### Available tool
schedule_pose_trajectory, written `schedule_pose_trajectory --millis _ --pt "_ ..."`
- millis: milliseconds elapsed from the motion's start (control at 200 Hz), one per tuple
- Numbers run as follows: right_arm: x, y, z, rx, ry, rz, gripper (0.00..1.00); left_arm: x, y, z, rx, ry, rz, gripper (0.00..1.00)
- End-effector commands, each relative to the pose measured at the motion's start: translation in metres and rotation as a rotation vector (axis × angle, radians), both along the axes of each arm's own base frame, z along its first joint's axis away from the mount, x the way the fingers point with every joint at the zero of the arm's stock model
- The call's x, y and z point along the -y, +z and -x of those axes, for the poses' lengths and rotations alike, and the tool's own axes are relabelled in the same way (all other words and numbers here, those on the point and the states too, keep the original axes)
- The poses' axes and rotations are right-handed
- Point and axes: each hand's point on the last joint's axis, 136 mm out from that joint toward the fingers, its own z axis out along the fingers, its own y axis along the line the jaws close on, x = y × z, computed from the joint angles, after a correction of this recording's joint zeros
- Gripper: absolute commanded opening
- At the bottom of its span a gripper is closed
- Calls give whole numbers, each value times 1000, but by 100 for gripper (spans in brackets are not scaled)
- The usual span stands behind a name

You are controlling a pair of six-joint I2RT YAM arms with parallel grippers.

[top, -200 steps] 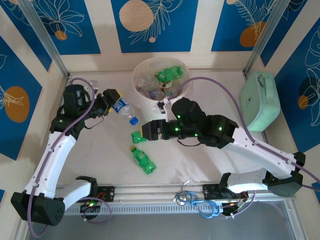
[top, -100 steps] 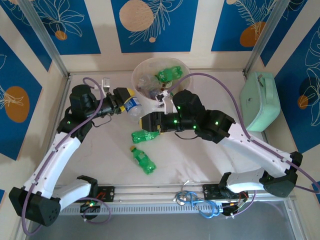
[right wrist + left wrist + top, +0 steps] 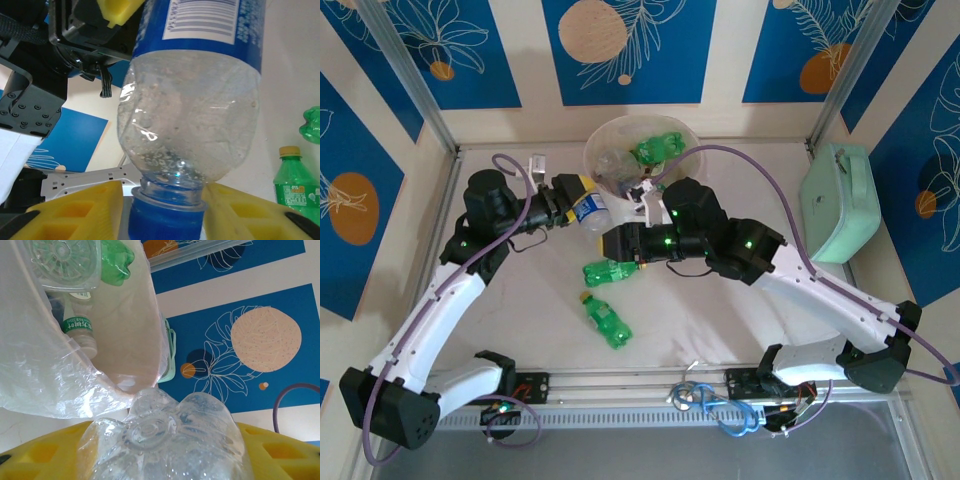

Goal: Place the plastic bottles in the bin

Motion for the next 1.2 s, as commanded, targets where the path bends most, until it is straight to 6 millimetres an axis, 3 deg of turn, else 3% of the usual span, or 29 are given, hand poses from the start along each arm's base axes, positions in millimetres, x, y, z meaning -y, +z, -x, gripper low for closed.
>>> schedule_pose_trajectory --millis 0,160,260,280,300,410,565,840,1196 --pt "-2 1 3 1 17 -12 39 5 3 3 21 -26 14 60" --pt "-2 2 3 6 17 -13 30 4 0 2 13 -19 15 64" --pt "1 6 2 18 3 -9 28 2 -1 1 17 -6 2 85" --pt "2 7 1 23 -4 -5 28 2 -1 2 22 -1 -4 97" --pt "3 9 0 29 -11 0 28 0 -1 2 26 5 -15 100" --pt "18 18 -12 57 -92 33 28 -13 -2 3 56 65 -135 100" --pt "46 28 -39 87 -247 93 28 -50 -3 4 100 234 -341 100" --pt "77 38 -84 119 -434 182 28 -92 -43 10 -10 387 -551 100" --pt "88 25 -135 167 -535 346 31 -89 -83 21 -111 367 -513 100"
